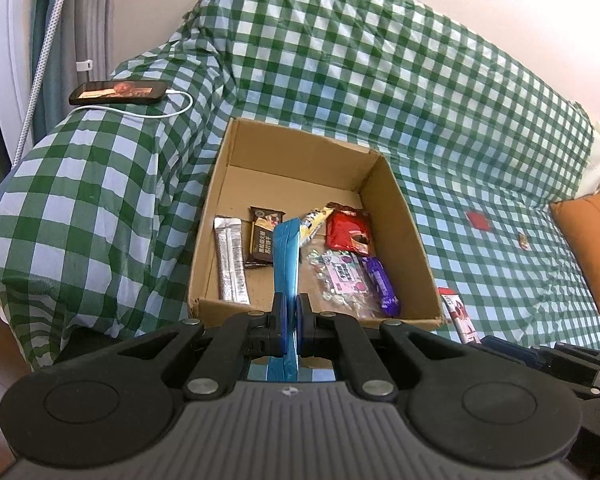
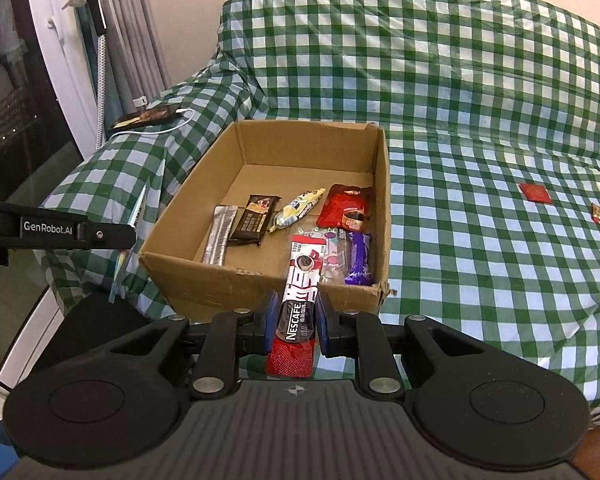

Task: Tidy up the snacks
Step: 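Carry the blue stick and Nescafé stick over the cardboard box, then open both tools to drop the blue stick and Nescafé stick into box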

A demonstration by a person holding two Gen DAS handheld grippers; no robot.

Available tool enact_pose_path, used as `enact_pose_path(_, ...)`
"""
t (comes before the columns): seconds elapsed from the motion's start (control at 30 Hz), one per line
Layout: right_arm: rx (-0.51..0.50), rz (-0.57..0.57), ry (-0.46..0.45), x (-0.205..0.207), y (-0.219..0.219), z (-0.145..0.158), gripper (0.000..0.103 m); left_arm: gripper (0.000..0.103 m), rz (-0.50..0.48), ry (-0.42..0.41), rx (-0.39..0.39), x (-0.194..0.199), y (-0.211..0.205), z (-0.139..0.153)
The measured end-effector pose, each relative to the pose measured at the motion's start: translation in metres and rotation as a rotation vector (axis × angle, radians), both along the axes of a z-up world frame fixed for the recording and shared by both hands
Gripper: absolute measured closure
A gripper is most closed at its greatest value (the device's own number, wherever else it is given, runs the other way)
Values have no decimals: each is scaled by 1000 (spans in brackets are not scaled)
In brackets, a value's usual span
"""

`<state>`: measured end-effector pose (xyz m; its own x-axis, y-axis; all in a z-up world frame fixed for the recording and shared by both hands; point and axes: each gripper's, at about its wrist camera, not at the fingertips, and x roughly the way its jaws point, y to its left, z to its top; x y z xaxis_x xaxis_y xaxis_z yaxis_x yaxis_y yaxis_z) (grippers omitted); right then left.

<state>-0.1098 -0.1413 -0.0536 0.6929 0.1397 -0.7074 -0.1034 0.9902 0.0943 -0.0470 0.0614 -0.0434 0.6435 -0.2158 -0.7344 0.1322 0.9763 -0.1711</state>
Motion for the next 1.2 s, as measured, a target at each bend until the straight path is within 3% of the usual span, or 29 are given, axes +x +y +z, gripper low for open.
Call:
enact_pose_path(0.63,49,-17,32,76,-2,-14,81,99,9,-7,10,74,-14,-7)
enact_pose_path(1.2,77,-43,86,151,-7,-49,81,99,12,57,46,146,-26,-47)
